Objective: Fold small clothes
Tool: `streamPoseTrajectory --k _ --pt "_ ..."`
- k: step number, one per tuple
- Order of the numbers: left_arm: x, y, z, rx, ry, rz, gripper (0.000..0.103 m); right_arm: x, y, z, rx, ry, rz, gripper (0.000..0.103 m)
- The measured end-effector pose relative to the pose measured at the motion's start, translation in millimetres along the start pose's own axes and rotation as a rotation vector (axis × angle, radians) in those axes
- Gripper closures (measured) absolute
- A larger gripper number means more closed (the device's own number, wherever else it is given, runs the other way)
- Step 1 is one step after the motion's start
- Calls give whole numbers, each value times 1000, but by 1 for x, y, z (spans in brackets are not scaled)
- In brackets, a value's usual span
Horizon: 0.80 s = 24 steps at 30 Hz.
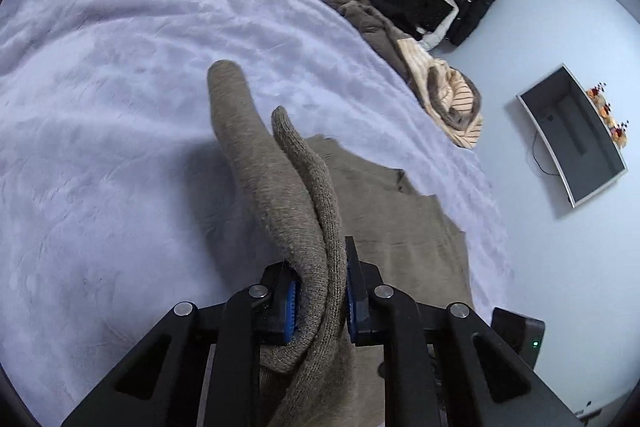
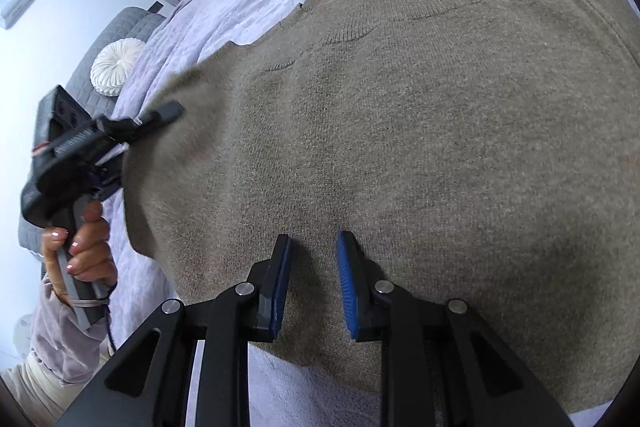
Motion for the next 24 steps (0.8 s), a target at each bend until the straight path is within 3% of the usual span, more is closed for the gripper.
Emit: streamPoseTrajectory --k 2,6,11,15,17,18,19,20,24 --pt "6 33 -2 52 -6 52 88 1 2 0 16 5 -18 79" --pt "39 80 16 201 -72 35 88 -2 5 -3 82 23 -72 79" --pt "81 99 56 243 -165 13 88 -17 23 -11 238 81 -165 78" --pt "80 108 65 293 -149 -1 87 -31 43 -19 346 154 -227 74" --pt "74 113 64 314 -145 2 66 -32 51 -24 407 171 -280 65" --pt "70 114 62 308 -135 7 28 -33 53 -26 438 174 -306 59" --pt "63 116 59 305 -99 2 6 -32 55 -29 474 178 -334 57" --pt "54 118 55 313 -43 13 6 -31 57 -32 496 184 -350 52" --pt "29 120 46 362 -3 21 6 -27 57 -46 550 190 -389 39"
Point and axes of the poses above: each gripper's, at about its wrist camera, not at the fingertips, and x roughly the way its jaws point, y to its right, z to its underside, the point moved 6 cm from there along x, roughly the way its jaws point, and after that the axes turned 14 degrees about y, right-handed, at the moved point
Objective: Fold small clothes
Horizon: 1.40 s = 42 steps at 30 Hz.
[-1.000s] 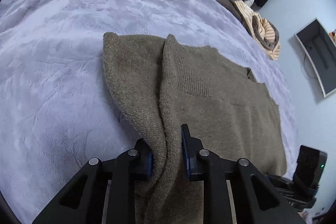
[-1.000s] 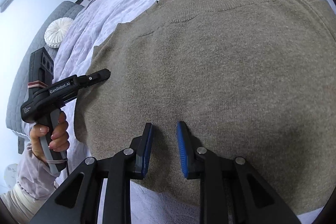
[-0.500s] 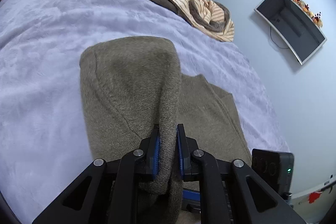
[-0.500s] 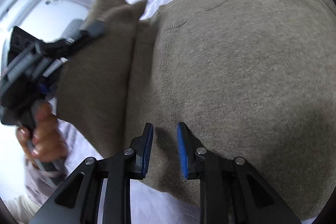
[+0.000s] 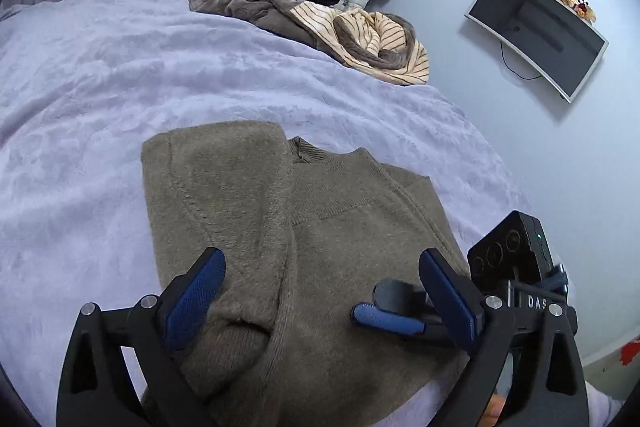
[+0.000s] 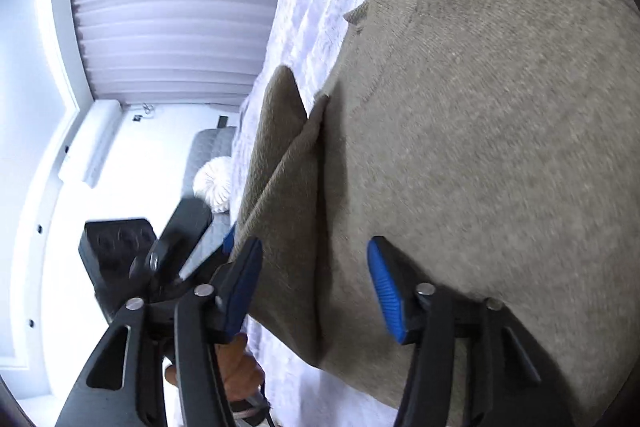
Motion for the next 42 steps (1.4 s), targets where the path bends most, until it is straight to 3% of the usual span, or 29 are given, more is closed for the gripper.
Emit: streamPoseTrajectory --k 5,10,14,17,18,19,20,21,23,25,32,38,42 --pt "-44 -49 -13 -80 129 -100 6 27 -23 -8 -71 -50 25 33" --pt "-53 -122 10 -316 94 -170 6 64 -49 -22 -158 -123 97 24" --pt "-50 -154 30 -348 78 -255 6 95 -59 -27 -230 -192 180 24" --pt "-39 -164 43 -368 41 -269 6 109 -54 -24 -253 -227 213 24" --pt "-34 -163 48 -362 25 -268 6 113 -53 -23 -259 -233 222 29" --pt "-29 -161 51 -355 13 -264 6 113 -51 -22 -267 -237 231 38" --pt "-24 -157 53 -346 1 -258 6 115 -48 -18 -284 -245 255 72" --pt "-19 -152 54 -337 -9 -253 6 112 -48 -17 -294 -251 269 79" --pt "-14 -139 53 -324 -21 -228 6 113 -60 -10 -282 -243 198 86" --pt "-11 -123 46 -316 -16 -188 6 104 -78 -17 -277 -221 91 87" --pt "4 -50 -1 -253 8 -51 6 38 -102 -59 -298 -136 -56 87" --pt "46 32 -6 -126 -62 41 6 -19 -84 -100 -290 -25 -83 88" --pt "77 60 16 -64 -132 16 6 -42 -40 -121 -254 12 4 88"
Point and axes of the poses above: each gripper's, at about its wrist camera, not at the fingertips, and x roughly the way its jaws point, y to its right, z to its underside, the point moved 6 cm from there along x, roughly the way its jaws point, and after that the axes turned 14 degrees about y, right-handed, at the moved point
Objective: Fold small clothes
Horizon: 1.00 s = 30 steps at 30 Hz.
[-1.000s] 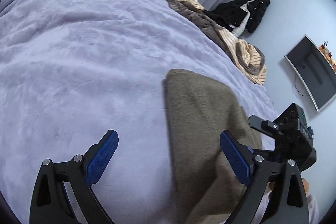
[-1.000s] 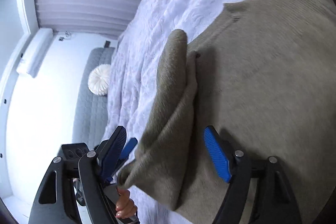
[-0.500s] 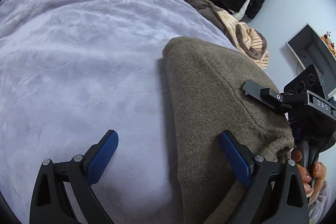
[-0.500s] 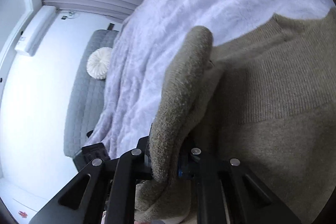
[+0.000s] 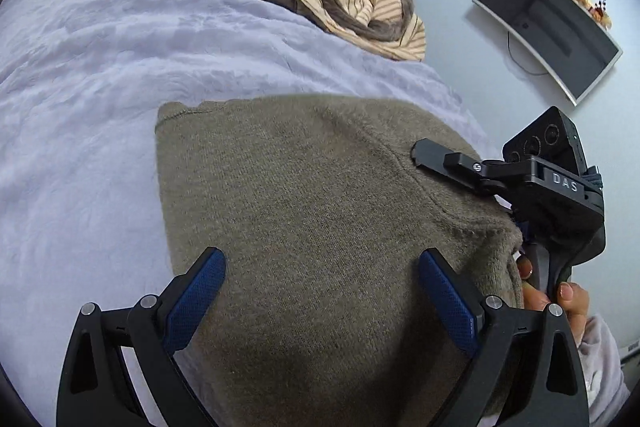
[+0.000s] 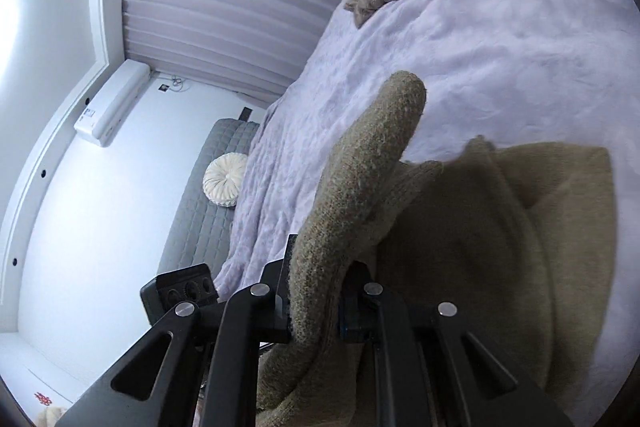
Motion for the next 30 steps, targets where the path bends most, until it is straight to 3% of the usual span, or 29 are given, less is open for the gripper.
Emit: streamPoseTrajectory --k 3,5,7,11,12,13,14,19,23,26,30 --pt "7 5 12 42 -19 -46 6 -4 56 3 54 -25 136 87" --pt "0 4 15 71 -22 -51 6 -3 80 11 111 -38 153 87" --pt "-8 -2 15 102 -22 -86 6 -15 87 10 152 -1 127 86" --pt "-28 -32 14 80 -12 -161 6 -38 88 4 125 38 195 80" --pt "-33 -40 16 63 -16 -173 6 -49 88 8 111 40 210 77" --pt "-38 -49 19 51 -22 -184 6 -58 84 11 96 40 226 63" --pt "-41 -55 24 43 -29 -194 6 -68 78 14 85 45 223 48" --pt "-49 -76 49 -14 -62 -217 6 -113 47 46 84 31 123 46" --pt "-57 -80 58 -69 -57 -219 6 -128 46 78 138 -14 130 46" --pt "-59 -78 62 -57 -60 -224 6 -139 46 92 202 -11 84 27" --pt "-56 -68 64 -49 -62 -224 6 -127 40 87 226 -19 40 24"
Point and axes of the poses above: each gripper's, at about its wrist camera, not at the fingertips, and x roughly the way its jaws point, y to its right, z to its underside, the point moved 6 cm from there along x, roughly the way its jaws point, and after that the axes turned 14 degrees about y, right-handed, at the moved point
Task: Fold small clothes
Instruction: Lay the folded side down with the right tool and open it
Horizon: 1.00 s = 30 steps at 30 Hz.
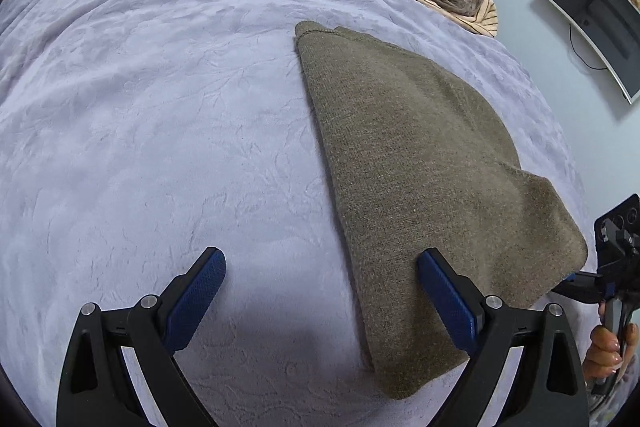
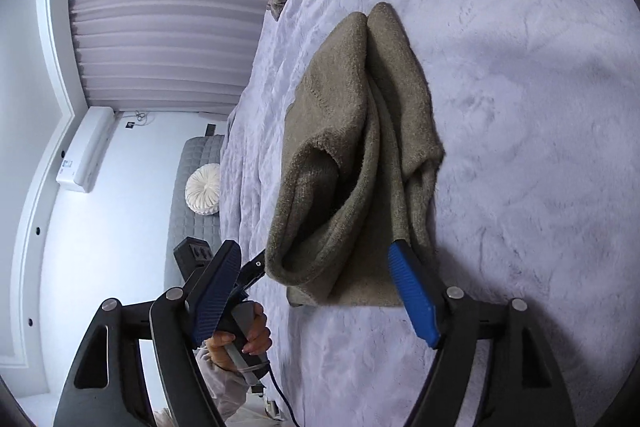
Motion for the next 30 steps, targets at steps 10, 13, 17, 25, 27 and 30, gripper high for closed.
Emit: streamPoseTrajectory --k 10,13,17,25,27,30 --pt "-11 12 -12 34 36 -18 6 44 -27 -21 -139 39 145 88" --pt "-1 14 -2 57 5 -30 6 24 -24 -10 -266 60 226 88" --pt "14 18 18 78 -31 -38 4 24 28 -2 -240 33 320 89" --pt "-7 11 -3 108 28 -75 4 3 -6 -32 -265 146 313 57" --pt "-11 15 -8 107 42 -63 4 1 -21 -31 -274 155 258 57" --pt "-12 24 -3 145 46 -59 4 4 -47 -14 -345 107 207 65"
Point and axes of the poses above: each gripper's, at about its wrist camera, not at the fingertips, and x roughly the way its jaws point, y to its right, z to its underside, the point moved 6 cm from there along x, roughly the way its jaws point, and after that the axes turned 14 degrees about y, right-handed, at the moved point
